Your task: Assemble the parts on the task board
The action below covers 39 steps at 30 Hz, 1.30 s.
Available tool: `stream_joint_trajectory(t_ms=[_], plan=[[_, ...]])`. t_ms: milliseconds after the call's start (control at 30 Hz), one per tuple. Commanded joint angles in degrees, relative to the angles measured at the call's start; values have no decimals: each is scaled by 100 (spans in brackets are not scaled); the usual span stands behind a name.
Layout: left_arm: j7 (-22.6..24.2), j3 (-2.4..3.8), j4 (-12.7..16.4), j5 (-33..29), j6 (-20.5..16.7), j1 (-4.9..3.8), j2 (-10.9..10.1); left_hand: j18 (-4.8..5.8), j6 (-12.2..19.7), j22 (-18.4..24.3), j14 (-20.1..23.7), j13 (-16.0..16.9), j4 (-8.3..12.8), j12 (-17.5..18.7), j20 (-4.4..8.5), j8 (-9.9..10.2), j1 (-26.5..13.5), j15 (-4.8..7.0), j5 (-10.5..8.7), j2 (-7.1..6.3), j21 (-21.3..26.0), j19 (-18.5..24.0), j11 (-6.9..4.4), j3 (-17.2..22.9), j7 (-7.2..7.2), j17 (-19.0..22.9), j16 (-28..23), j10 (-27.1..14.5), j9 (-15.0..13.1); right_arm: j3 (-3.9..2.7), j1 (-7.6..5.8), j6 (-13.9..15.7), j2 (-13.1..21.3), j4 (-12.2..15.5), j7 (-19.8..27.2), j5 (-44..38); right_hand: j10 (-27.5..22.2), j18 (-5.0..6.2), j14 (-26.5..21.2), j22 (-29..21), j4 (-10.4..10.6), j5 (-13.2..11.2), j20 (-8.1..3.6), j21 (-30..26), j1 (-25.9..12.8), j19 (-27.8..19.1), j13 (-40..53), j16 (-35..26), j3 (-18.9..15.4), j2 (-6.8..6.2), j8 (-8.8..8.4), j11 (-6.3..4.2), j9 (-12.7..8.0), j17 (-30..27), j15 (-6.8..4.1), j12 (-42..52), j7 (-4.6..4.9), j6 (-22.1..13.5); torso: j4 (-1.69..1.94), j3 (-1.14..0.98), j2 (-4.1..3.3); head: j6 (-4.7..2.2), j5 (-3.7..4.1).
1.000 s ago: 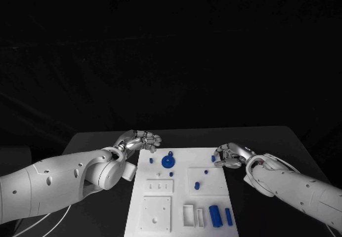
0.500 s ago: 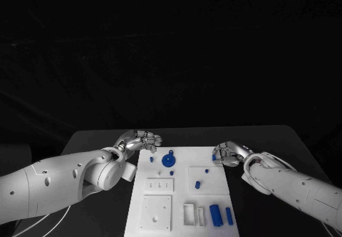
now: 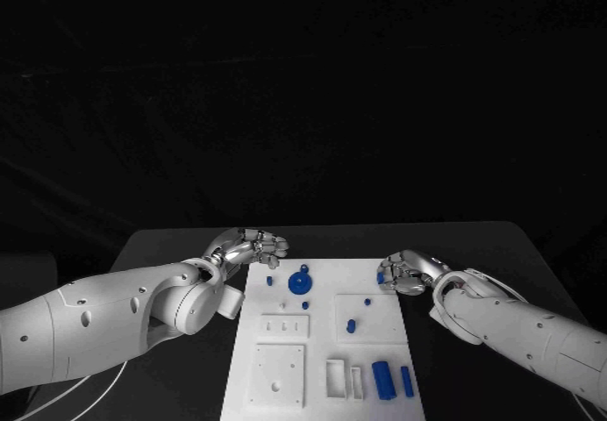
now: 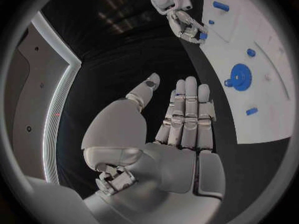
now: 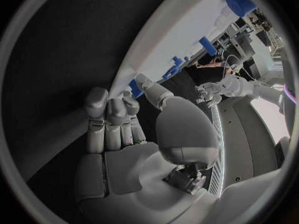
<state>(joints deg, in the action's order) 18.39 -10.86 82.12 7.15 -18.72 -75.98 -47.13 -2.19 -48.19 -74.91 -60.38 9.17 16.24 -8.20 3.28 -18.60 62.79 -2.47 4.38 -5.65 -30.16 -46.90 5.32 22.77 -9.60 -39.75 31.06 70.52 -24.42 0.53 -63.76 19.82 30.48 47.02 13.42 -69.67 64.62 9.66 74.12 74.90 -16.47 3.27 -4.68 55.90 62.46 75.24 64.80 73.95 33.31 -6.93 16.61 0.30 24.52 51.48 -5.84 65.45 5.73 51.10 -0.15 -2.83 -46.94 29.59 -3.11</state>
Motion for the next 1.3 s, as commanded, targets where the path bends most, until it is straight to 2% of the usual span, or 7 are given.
stream_joint_trajectory(t_ms=[33,400,767,867,1300], plan=[[28,6,11,19,86,-4,4,-63,7,-27,32,6,7,18,-1,37,-49,3,-20,1,-33,23,13,39,-34,-6,-15,25,-8,7,16,-187,-13,24,-11,-95,-2,534,-7,105,6,-37,-6,33,12,31,0,-31,63,79,41,-35,15,10,-46,25,68,151,-1,5,3,5,-1],[19,7,6,19,92,-6,4,-63,14,-27,32,7,5,19,-2,41,-50,3,-20,4,-34,23,14,42,-37,-7,-16,23,-7,8,17,-165,-32,35,-23,-127,0,534,-7,107,8,-44,-10,49,25,29,6,-29,178,96,91,-32,37,28,-43,31,72,244,0,20,3,5,8],[7,7,8,19,100,-8,-2,-62,18,-27,32,8,3,20,-3,43,-53,3,-21,5,-34,23,15,42,-38,-7,-16,22,-7,8,17,-124,-35,39,-22,-127,4,534,-8,106,28,-44,-14,59,12,30,9,-27,255,141,151,-27,65,41,-37,36,78,357,-8,20,2,9,3],[5,7,6,19,97,-8,-2,-62,21,-28,32,8,3,21,-3,45,-55,3,-21,5,-34,23,16,42,-39,-7,-16,22,-7,8,17,-83,-39,42,-32,-134,4,534,-9,104,60,-45,-14,64,10,28,9,-28,380,201,235,-44,105,51,-51,36,56,518,-6,20,3,11,5],[-1,8,7,20,122,-9,-2,-62,25,-28,32,9,2,21,-3,47,-56,2,-22,4,-34,24,16,43,-41,-7,-16,21,-7,8,16,72,4,141,-134,-154,16,534,-8,103,105,-46,-15,90,-42,30,11,-38,648,236,381,-133,202,72,-136,38,-39,782,-15,21,7,31,2]])
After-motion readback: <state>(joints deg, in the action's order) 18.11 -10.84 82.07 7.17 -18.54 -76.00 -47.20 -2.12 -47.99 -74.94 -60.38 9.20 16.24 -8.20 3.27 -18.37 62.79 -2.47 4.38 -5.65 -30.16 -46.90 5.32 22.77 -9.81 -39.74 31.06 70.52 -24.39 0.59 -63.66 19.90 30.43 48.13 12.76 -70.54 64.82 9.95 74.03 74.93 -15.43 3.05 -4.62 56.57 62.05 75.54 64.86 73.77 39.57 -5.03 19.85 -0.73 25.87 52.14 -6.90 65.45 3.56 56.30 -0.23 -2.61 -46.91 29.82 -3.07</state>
